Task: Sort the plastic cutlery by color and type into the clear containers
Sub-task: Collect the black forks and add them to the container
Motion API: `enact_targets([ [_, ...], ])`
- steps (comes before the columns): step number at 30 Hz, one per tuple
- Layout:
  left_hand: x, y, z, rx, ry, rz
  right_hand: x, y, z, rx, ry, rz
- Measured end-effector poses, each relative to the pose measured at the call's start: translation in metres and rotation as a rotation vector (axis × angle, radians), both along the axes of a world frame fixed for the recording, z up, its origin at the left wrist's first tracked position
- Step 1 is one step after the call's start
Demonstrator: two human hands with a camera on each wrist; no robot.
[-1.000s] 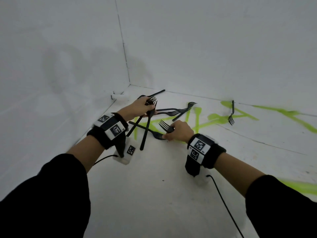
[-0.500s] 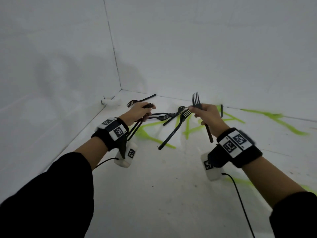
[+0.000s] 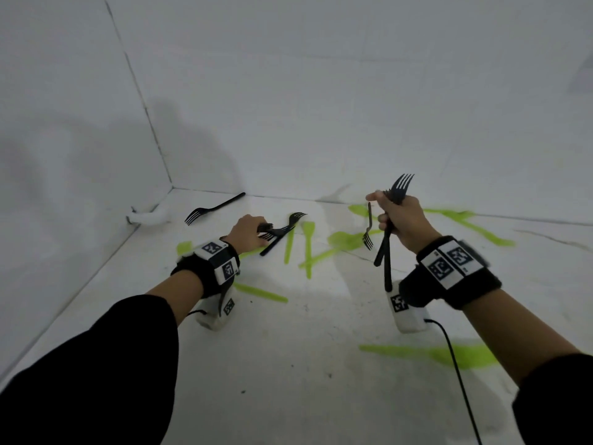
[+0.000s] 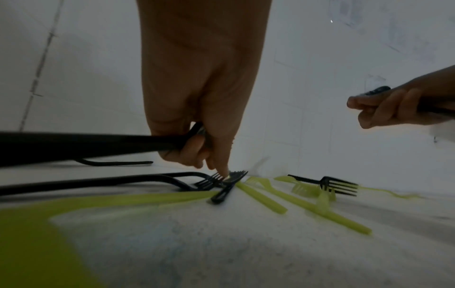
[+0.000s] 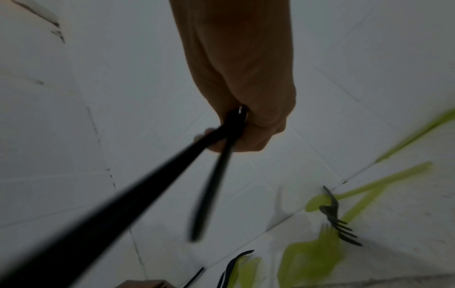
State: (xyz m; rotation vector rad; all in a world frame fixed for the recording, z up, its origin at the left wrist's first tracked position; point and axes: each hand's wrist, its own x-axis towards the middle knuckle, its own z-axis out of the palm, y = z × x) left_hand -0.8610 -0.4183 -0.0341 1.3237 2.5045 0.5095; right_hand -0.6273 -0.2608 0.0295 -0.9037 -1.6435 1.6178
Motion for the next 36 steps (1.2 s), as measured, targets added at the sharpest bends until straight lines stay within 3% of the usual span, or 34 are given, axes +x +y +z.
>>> enact_targets([
  [6,-0.005,0.002,-0.005,0.024,-0.039,0.037,-0.004,0.031,0.003,-0.032,-0.164,0.1],
  [8,-0.008,0.001,-0.005,-0.027,-0.019,0.02,-0.011,0.033,0.002,-0.083,-0.055,0.033],
  [10,-0.01,0.0,-0.004,-0.058,0.005,-0.003,-0.015,0.032,0.002,-0.134,0.178,-0.083],
  [12,-0.011,-0.002,-0.005,-0.055,0.027,-0.015,-0.018,0.031,-0.002,-0.056,0.307,-0.133],
  [13,-0.011,-0.003,-0.005,-0.052,0.052,-0.013,-0.019,0.031,-0.003,0.054,0.287,-0.124],
  [15,-0.01,-0.004,-0.003,-0.052,0.11,-0.015,-0.02,0.029,-0.005,0.379,0.069,-0.071],
  [18,-0.009,-0.004,0.001,-0.029,0.086,0.014,-0.02,0.033,-0.02,0.853,-0.457,0.131],
  [21,-0.008,-0.005,0.01,0.075,0.004,0.045,-0.014,0.044,-0.047,0.988,-0.884,0.299],
  [23,-0.008,-0.005,0.02,0.14,0.016,0.041,-0.011,0.048,-0.06,0.994,-0.962,0.331],
  [29,-0.01,0.003,0.041,0.298,-0.206,0.02,-0.01,0.054,-0.065,0.971,-0.872,0.281],
  [36,-0.001,0.029,0.032,0.25,-0.106,0.082,-0.014,0.04,-0.049,0.821,-0.401,0.088],
])
